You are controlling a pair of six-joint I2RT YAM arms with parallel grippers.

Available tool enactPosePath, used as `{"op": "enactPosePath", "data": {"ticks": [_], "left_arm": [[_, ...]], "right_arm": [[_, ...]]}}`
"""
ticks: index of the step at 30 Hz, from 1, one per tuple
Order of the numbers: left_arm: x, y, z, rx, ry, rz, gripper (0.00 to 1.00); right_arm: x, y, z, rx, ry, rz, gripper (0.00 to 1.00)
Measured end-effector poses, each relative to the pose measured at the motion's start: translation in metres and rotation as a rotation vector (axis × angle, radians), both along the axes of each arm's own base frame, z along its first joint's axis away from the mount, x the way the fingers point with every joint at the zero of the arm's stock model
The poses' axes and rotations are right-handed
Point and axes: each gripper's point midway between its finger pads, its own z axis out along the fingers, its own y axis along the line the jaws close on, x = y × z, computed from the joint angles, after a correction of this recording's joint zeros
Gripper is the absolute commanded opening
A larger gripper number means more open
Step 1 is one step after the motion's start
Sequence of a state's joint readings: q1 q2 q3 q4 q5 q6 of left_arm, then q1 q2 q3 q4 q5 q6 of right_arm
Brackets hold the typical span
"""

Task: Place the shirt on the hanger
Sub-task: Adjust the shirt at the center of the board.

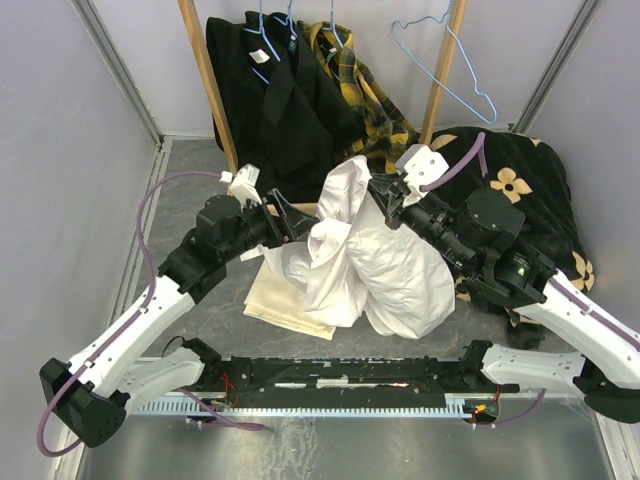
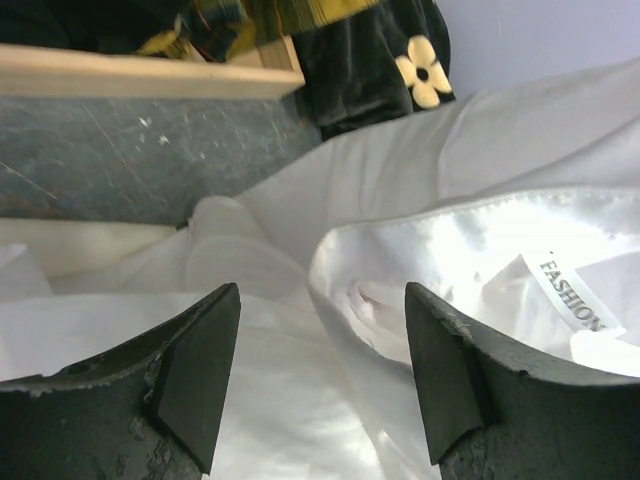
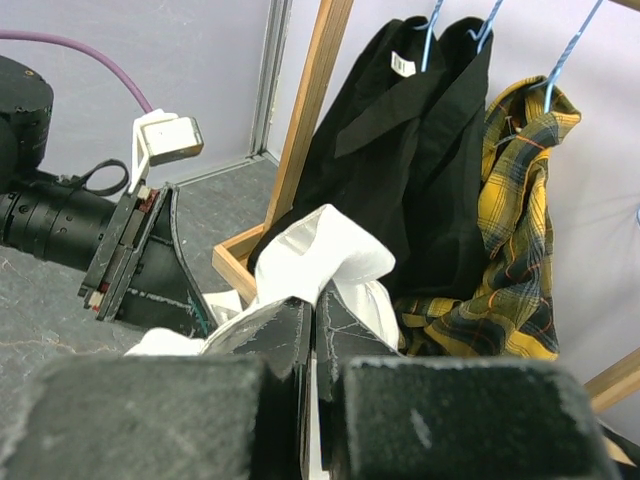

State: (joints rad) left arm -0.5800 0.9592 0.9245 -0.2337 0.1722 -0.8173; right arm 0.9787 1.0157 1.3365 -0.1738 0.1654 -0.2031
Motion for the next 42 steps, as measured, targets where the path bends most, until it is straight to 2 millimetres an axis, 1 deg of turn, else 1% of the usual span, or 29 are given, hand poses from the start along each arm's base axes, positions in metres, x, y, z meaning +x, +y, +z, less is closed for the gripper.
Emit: {"op": "enactPosePath", "data": {"ticks": [4,7,9,11,14,19,20,22,24,25,27,29,30,31,33,36,37,38,40,42], "left_arm": [[-0.012,-0.014,-0.007,-0.025,0.032,-0.037,0.69],[-0.018,-0.019,-0.011,-0.058,0.049,-0.047,0.64],[-0.02,-0.02,-0.013,-0.08,0.059,-0.047,0.58],[-0.021,-0.022,-0.013,-0.095,0.067,-0.046,0.5],[-0.02,-0.023,-0.01,-0.114,0.065,-0.043,0.34],[-0.019,-0.022,-0.008,-0.111,0.067,-0.033,0.05],[-0.018,-0.021,-0.007,-0.106,0.066,-0.03,0.03],[-0.016,-0.017,-0.003,-0.086,0.054,-0.012,0.03],[-0.012,-0.012,0.004,-0.048,0.024,0.009,0.03],[-0.01,-0.01,0.008,-0.032,0.006,0.018,0.03],[-0.004,-0.004,0.02,0.006,-0.049,0.039,0.03],[0.001,0.002,0.032,0.05,-0.117,0.055,0.03],[0.002,0.005,0.036,0.071,-0.147,0.06,0.03],[0.004,0.007,0.038,0.095,-0.176,0.064,0.03],[0.005,0.014,0.037,0.148,-0.217,0.067,0.03],[0.004,0.024,0.034,0.222,-0.28,0.071,0.03],[0.002,0.029,0.032,0.244,-0.299,0.071,0.03],[0.0,0.032,0.029,0.26,-0.308,0.072,0.03],[-0.005,0.04,0.022,0.292,-0.324,0.077,0.03],[-0.008,0.045,0.015,0.312,-0.333,0.073,0.03]], "right_arm": [[0.001,0.001,-0.007,-0.012,0.008,-0.001,0.0],[0.002,0.002,-0.014,-0.024,0.017,-0.001,0.0],[0.002,0.003,-0.017,-0.026,0.023,-0.001,0.0],[0.002,0.002,-0.018,-0.025,0.027,0.0,0.0],[0.0,0.0,-0.018,-0.02,0.029,0.0,0.01],[-0.005,-0.008,-0.019,-0.009,0.028,-0.002,0.03],[-0.007,-0.01,-0.019,-0.006,0.029,-0.001,0.03],[-0.011,-0.015,-0.022,-0.006,0.037,0.001,0.06],[-0.016,-0.018,-0.027,-0.006,0.055,0.013,0.1],[-0.019,-0.02,-0.031,-0.007,0.071,0.02,0.14],[-0.025,-0.023,-0.04,-0.01,0.105,0.037,0.28],[-0.032,-0.024,-0.057,-0.016,0.16,0.056,0.43],[-0.035,-0.025,-0.067,-0.022,0.188,0.065,0.48],[-0.039,-0.026,-0.084,-0.039,0.228,0.071,0.53],[-0.044,-0.027,-0.116,-0.077,0.312,0.076,0.6],[-0.052,-0.037,-0.172,-0.163,0.464,0.039,0.65],[-0.054,-0.044,-0.195,-0.203,0.533,0.005,0.65],[-0.055,-0.049,-0.207,-0.223,0.571,-0.025,0.65],[-0.058,-0.068,-0.235,-0.27,0.666,-0.119,0.66],[-0.06,-0.084,-0.247,-0.281,0.722,-0.202,0.67]]}}
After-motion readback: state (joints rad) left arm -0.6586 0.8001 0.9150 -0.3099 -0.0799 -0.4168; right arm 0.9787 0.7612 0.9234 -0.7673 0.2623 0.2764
